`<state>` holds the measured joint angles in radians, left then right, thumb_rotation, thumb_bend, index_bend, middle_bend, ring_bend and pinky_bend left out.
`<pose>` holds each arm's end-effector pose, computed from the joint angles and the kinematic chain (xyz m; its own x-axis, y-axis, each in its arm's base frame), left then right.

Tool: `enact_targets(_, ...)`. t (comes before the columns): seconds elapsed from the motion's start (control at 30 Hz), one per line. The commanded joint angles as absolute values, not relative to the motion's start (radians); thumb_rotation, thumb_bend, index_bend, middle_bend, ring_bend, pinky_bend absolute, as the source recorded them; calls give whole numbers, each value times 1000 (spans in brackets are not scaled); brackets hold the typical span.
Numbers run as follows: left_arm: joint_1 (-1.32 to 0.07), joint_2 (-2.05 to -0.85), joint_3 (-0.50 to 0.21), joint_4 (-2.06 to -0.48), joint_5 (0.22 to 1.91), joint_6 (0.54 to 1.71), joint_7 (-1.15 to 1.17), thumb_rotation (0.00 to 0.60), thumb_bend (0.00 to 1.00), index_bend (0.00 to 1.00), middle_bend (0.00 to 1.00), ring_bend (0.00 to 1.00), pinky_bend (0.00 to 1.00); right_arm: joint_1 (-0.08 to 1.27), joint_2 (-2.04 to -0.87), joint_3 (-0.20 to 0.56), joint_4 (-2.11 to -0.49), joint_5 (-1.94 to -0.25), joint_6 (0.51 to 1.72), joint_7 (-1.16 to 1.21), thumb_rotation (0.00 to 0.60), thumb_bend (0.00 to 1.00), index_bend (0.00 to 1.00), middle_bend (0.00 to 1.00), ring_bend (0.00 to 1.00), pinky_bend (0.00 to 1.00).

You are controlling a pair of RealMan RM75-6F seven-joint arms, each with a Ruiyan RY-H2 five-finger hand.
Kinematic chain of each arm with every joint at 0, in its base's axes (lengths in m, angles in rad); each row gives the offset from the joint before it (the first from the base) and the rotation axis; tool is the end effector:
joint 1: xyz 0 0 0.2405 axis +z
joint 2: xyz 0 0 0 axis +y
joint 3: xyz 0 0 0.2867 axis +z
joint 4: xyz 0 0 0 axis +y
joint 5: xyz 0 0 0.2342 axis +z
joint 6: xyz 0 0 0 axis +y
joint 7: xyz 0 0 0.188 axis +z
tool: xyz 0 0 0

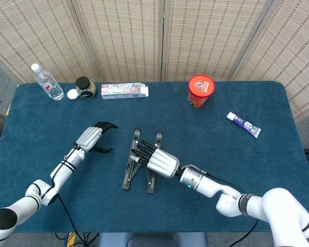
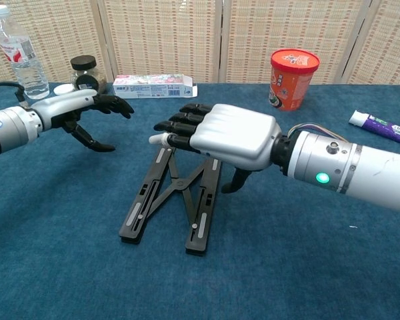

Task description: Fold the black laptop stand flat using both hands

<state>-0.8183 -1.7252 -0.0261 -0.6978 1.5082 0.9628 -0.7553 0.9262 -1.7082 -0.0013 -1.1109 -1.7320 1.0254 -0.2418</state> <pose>-0.2363 0.4857 -0.0503 0.1565 0.3418 0.9266 0.9350 -0.3536 -0.0274 -0.0926 -0.3866 -0.1218 0.7062 0.1747 0.6861 -0.2726 -0.8273 0.4912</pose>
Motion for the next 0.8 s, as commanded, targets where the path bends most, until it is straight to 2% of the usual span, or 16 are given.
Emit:
enact_targets(0.03, -772, -1663, -47, -775, 1478, 1009, -695, 600, 172, 183, 196, 114, 74, 1011, -1574, 11, -1271, -1689, 859, -120, 600, 0, 0, 0, 0, 0)
enact_targets(0.17, -731, -1605, -61, -855, 1449, 1037, -645, 600, 172, 183, 196, 114, 74, 1078, -1504, 16, -1334, -1670, 734, -68, 600, 0, 0, 0, 0, 0)
enact_targets(0.33, -690, -1551, -78, -921, 1417, 1054, -606, 600, 172, 183, 196, 113, 74, 1149, -1482, 14, -1340, -1693, 654, -40, 600, 0, 0, 0, 0, 0)
enact_targets(0.8, -640, -1516, -101, -952, 1390, 1054, -606, 600, 172, 183, 195, 113, 74, 1236, -1567, -40, -1241, -1758, 604, 37, 600, 0, 0, 0, 0, 0)
